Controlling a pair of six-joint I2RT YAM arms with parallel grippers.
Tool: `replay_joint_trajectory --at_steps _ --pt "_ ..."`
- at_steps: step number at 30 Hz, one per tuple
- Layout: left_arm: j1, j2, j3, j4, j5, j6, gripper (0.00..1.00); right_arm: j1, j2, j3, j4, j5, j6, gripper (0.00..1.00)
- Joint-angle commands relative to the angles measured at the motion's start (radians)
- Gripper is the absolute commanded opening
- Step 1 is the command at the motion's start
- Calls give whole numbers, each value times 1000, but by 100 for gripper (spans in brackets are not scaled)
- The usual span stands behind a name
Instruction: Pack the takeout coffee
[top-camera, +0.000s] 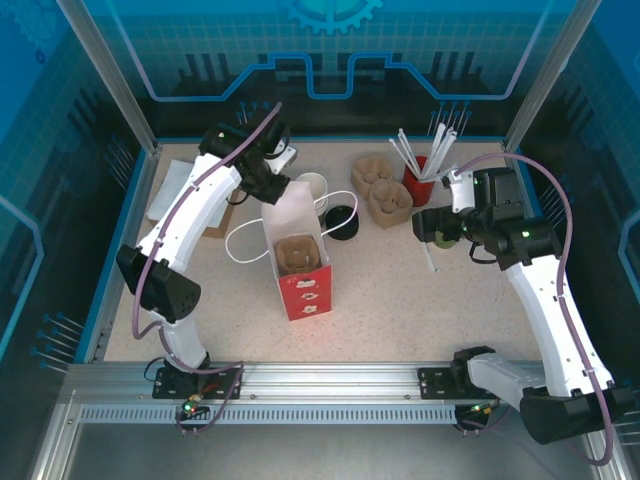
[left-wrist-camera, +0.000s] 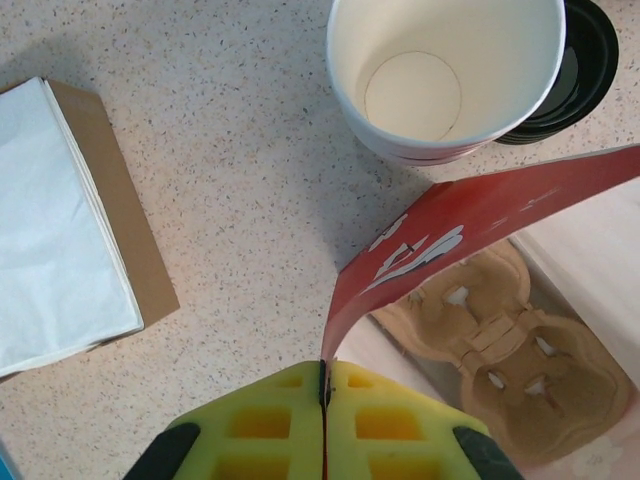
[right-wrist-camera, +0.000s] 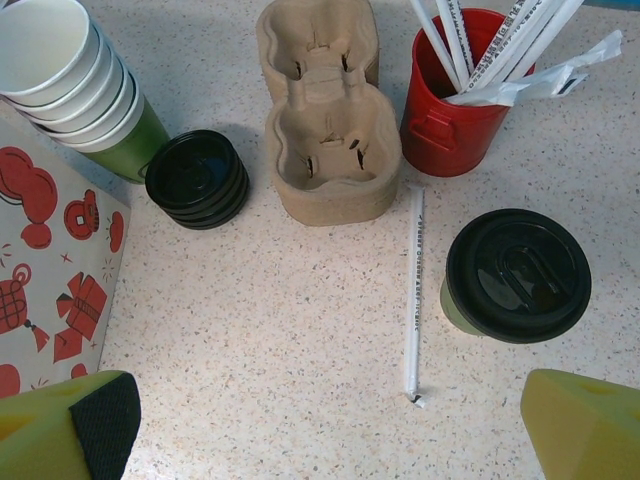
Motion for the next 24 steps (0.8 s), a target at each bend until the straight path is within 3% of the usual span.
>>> replay_joint_trajectory --at_steps 1,6,17,24 --pt "6 -47 15 -44 43 -39 6 -18 6 -4 -20 -12 -15 100" --pt "6 -74 -1 -65 77 -100 3 -27 31 11 -34 -4 -24 100" --pt "7 -109 -86 -17 122 -141 7 -91 168 110 -60 -10 -20 100" --pt "6 -120 -75 -3 66 -123 36 -114 183 112 -47 7 -24 100"
